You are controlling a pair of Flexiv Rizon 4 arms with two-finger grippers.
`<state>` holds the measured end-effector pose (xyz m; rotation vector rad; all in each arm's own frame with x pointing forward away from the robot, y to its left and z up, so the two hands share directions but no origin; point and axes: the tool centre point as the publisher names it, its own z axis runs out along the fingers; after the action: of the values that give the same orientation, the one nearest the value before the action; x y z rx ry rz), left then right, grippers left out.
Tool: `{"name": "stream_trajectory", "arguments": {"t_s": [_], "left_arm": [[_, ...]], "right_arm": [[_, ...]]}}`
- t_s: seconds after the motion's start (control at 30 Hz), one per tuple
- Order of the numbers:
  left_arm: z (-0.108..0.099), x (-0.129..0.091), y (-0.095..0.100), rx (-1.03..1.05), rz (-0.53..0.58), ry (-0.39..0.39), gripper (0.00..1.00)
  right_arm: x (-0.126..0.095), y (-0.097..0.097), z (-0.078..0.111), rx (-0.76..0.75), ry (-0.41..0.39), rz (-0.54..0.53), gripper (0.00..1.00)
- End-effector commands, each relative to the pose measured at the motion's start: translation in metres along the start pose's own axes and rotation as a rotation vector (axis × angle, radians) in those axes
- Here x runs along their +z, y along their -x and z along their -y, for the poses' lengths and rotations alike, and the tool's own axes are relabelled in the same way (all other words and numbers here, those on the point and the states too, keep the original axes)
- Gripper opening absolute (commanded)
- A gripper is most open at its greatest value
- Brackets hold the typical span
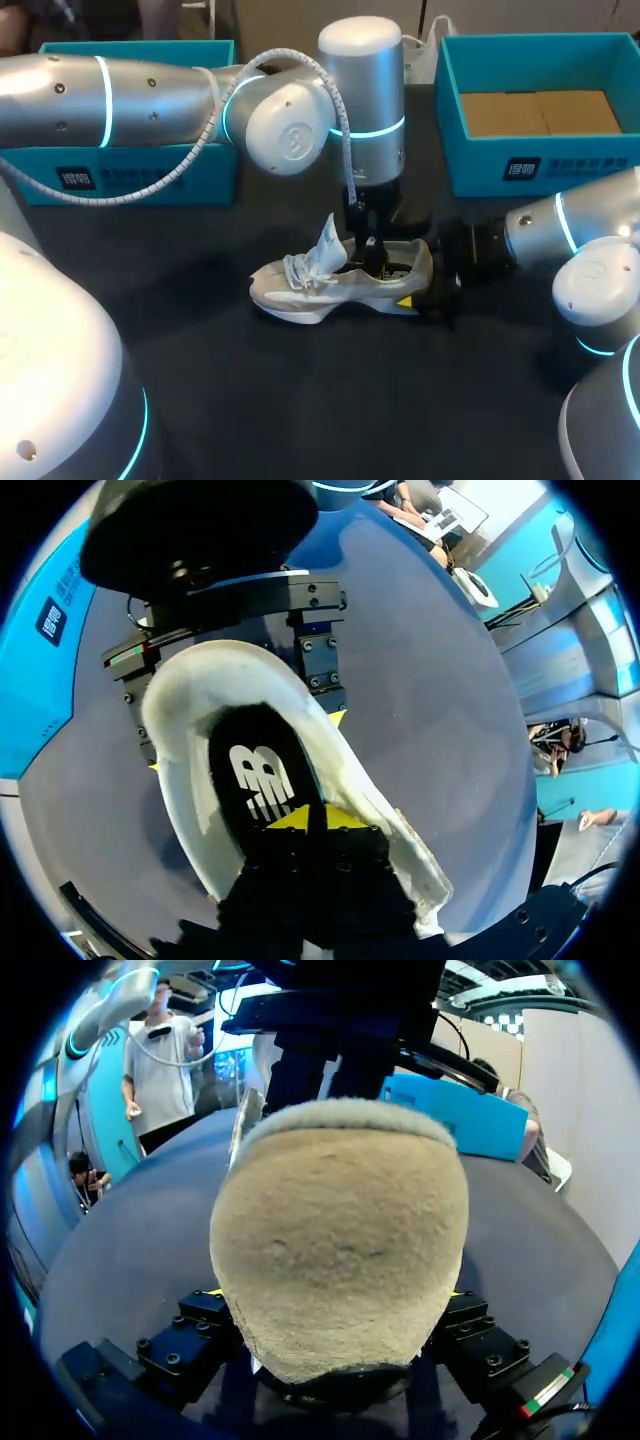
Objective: Take the shoe out of the shoebox, open the shoe tongue, remove and reinsert the insole, then place the shoe into the shoebox
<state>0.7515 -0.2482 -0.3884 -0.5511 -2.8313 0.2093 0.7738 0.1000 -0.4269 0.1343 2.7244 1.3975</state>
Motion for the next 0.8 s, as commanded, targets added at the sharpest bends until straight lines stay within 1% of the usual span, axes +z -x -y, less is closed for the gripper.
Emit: {"name": "stream_trajectory", "arguments": {"t_s": [0.03,0.2,0.3,0.4,0.47,0.67,0.8], "left_arm": [[0.002,0.003,0.001,0.009,-0.011,-0.001,0.0],[0.0,0.007,0.0,0.01,-0.024,0.001,0.01],[-0.002,0.008,-0.001,0.014,-0.029,0.004,0.19],[-0.003,0.008,-0.003,0.021,-0.041,-0.002,0.21],[-0.003,0.008,-0.004,0.027,-0.046,-0.001,0.28],[-0.004,0.015,-0.005,0.036,-0.051,0.008,0.3],[-0.006,0.021,-0.005,0.043,-0.052,0.015,0.41]], "right_arm": [[0.004,0.0,0.002,0.0,-0.005,0.0,0.0],[0.004,0.0,0.002,0.0,-0.005,0.0,0.0],[0.004,0.0,0.002,0.0,-0.005,0.0,0.0],[0.004,0.0,0.002,0.0,-0.005,0.0,0.0],[0.004,0.0,0.002,0.0,-0.005,0.0,0.0],[0.004,0.0,0.002,0.0,-0.005,0.0,0.0],[0.004,0.0,0.002,0.0,-0.005,0.0,0.0]]}}
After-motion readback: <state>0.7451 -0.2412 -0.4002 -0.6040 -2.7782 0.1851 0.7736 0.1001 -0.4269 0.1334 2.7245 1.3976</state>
